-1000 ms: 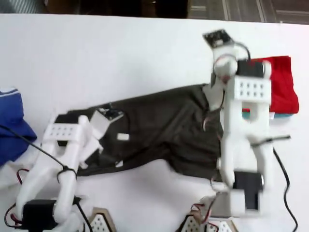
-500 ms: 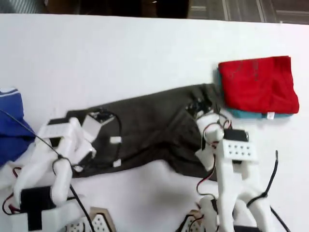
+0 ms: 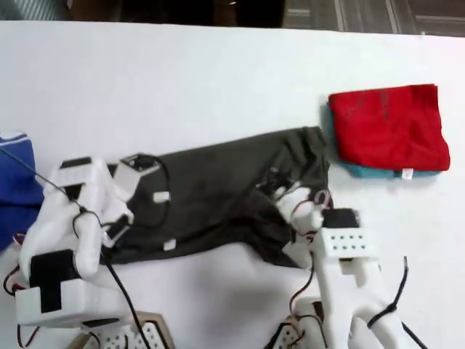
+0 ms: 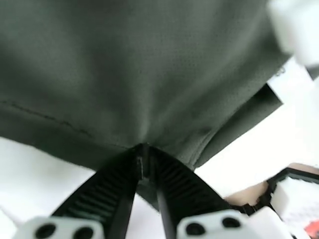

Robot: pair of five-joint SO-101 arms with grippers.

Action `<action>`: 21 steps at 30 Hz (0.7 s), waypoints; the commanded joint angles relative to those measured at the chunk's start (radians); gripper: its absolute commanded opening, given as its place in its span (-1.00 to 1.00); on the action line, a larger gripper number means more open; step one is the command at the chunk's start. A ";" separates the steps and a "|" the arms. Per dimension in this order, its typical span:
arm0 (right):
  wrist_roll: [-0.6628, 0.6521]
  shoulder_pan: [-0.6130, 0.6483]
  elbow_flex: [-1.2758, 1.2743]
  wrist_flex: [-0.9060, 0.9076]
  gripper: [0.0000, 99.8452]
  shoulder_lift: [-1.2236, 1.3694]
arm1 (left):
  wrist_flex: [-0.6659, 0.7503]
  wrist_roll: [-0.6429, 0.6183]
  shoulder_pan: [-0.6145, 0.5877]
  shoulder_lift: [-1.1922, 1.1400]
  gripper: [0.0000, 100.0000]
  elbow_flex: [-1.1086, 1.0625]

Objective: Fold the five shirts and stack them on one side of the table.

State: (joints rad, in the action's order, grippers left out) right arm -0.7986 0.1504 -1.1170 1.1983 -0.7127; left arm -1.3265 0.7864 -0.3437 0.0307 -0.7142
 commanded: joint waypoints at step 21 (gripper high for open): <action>-0.008 0.082 0.012 -0.275 -0.68 0.305 | 0.095 -0.212 0.178 0.181 -0.95 0.033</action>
State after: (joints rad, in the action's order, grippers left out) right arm -0.7986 0.2271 -1.1492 0.9360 -0.4733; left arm -1.3019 0.6145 -0.2209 0.1749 -0.6544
